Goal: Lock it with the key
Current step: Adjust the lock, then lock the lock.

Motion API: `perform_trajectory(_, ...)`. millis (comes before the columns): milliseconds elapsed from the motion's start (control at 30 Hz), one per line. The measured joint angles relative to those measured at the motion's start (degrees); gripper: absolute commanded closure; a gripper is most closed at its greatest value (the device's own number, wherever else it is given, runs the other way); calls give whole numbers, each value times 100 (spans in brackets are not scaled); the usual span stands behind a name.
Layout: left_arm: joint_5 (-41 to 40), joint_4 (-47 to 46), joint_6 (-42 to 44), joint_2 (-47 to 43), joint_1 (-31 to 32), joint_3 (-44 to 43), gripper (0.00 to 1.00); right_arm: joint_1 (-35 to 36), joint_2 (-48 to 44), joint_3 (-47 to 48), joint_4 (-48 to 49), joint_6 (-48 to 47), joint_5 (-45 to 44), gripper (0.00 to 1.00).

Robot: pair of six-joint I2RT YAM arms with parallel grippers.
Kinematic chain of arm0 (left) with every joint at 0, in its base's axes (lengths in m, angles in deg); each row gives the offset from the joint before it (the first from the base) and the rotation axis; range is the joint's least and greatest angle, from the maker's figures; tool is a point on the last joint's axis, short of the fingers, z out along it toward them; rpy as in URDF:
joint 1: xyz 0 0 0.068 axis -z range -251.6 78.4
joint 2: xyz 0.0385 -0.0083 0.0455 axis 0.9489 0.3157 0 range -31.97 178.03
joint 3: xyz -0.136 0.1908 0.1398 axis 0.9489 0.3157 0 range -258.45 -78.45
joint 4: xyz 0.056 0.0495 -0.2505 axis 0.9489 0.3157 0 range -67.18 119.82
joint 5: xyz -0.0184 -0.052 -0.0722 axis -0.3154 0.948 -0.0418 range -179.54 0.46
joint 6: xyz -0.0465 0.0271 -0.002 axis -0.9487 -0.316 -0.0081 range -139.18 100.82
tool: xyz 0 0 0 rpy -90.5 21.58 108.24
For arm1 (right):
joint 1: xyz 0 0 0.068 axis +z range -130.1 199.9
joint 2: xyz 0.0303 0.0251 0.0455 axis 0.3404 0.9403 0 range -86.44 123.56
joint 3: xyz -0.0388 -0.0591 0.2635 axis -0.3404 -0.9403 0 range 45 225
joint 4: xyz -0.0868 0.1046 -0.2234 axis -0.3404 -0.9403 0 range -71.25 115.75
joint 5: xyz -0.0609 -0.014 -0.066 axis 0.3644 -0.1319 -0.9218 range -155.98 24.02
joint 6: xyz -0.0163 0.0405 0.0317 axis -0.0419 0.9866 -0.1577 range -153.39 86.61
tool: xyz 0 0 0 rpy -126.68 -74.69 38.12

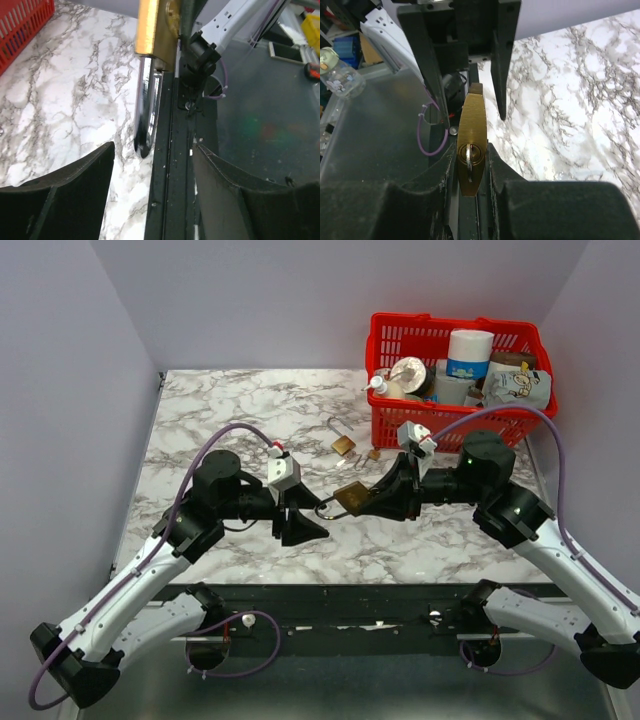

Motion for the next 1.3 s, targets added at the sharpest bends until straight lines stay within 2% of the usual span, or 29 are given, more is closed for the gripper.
perform_trajectory(33,24,-186,-181,59,-2,37,33,0,-7,-26,79,66,26,99)
perform_trajectory(133,103,-651,-632,210,-2,52,47,-4,-31,-140,286,227,116,99)
perform_trajectory(167,138,-826,-780,238,-2,52,57,-4,-33,-168,332,264,138,99)
perform_trajectory(233,168,-1104,-1027,286,-2,48,70,-4,-33,-203,398,334,164,99)
perform_trajectory(267,184,-1228,-1099,310,-2,46,85,-4,-33,-219,435,367,175,99)
perform_trajectory(333,229,-1434,-1257,367,-2,35,99,-4,-33,-225,498,407,190,99)
perform_trajectory(400,352,-1537,-1316,402,-2,22,100,-37,-39,-234,540,472,184,99)
perform_trajectory(433,393,-1526,-1307,417,-2,0,100,-48,-46,-240,566,492,184,94)
perform_trajectory(467,435,-1513,-1292,433,-2,-22,100,-52,-55,-249,588,494,177,80)
perform_trajectory(500,442,-1478,-1246,439,-9,-52,100,-52,-61,-249,588,492,179,44)
perform_trajectory(533,442,-1432,-1191,442,-13,-74,100,-52,-61,-249,581,485,179,31)
perform_trajectory(600,437,-1117,-933,444,-13,-162,100,-50,-48,-214,417,385,168,13)
perform_trajectory(633,433,-935,-769,448,-13,-190,100,-50,-26,-149,291,315,170,11)
perform_trajectory(867,446,999,964,964,-17,-1034,100,-50,330,516,-1198,-789,155,6)
perform_trajectory(1033,448,1797,1875,1263,20,-1414,100,-35,756,911,-2275,-1836,240,6)
perform_trajectory(1167,450,2177,2310,1545,179,-1657,100,-9,1045,1128,-2632,-2253,236,13)
perform_trajectory(1300,450,2371,2496,1696,343,-1670,100,85,1139,1167,-2767,-2505,240,26)
